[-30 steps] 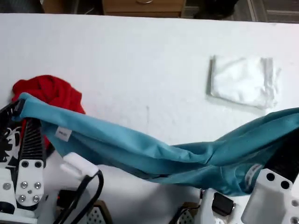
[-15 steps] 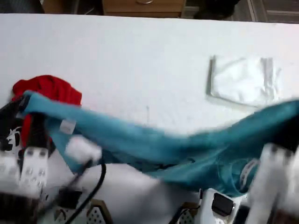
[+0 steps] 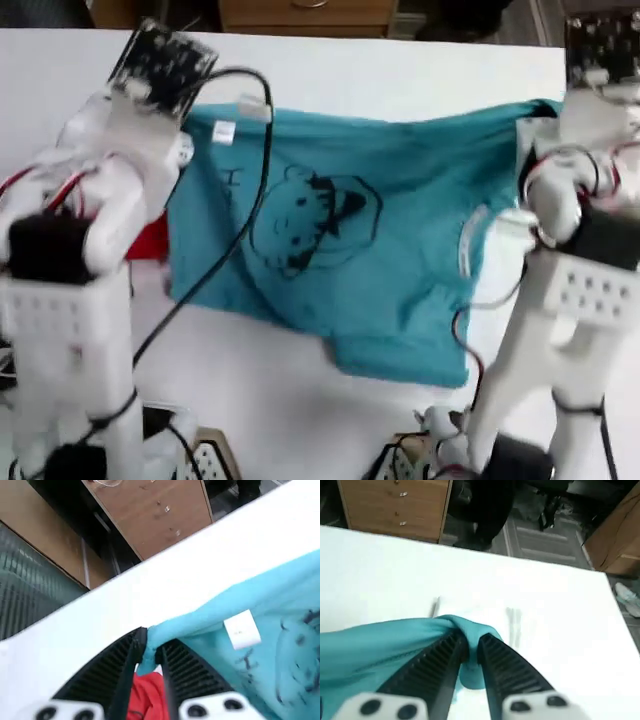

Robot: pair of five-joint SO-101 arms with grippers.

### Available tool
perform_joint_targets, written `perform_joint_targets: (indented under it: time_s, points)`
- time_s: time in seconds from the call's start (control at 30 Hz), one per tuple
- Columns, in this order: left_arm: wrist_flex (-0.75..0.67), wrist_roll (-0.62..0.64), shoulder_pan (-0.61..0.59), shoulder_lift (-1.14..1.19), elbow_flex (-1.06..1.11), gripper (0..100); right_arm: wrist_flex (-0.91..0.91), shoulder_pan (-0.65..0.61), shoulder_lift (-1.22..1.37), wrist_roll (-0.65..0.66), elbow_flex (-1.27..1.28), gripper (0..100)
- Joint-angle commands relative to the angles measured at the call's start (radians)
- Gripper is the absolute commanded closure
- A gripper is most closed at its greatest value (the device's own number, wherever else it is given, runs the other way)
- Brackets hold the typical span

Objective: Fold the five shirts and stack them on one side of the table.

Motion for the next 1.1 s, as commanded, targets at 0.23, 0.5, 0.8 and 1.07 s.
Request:
perform_joint_targets:
  time_s: [0.23,0.5,0.8,1.07]
  points:
    - [0.017,0.000,-0.006,0.282,-0.077,98,0.065,-0.008,0.309,-0.002,-0.153,97.9]
    - [0.106,-0.005,-0.006,0.450,-0.077,98,0.208,-0.008,0.455,0.002,-0.153,97.9]
    - [0.327,-0.123,-0.012,0.608,-0.076,98,0.418,-0.001,0.542,0.135,-0.138,97.9]
    - [0.287,-0.184,-0.014,0.657,0.154,98,0.303,0.008,0.437,0.269,0.265,97.9]
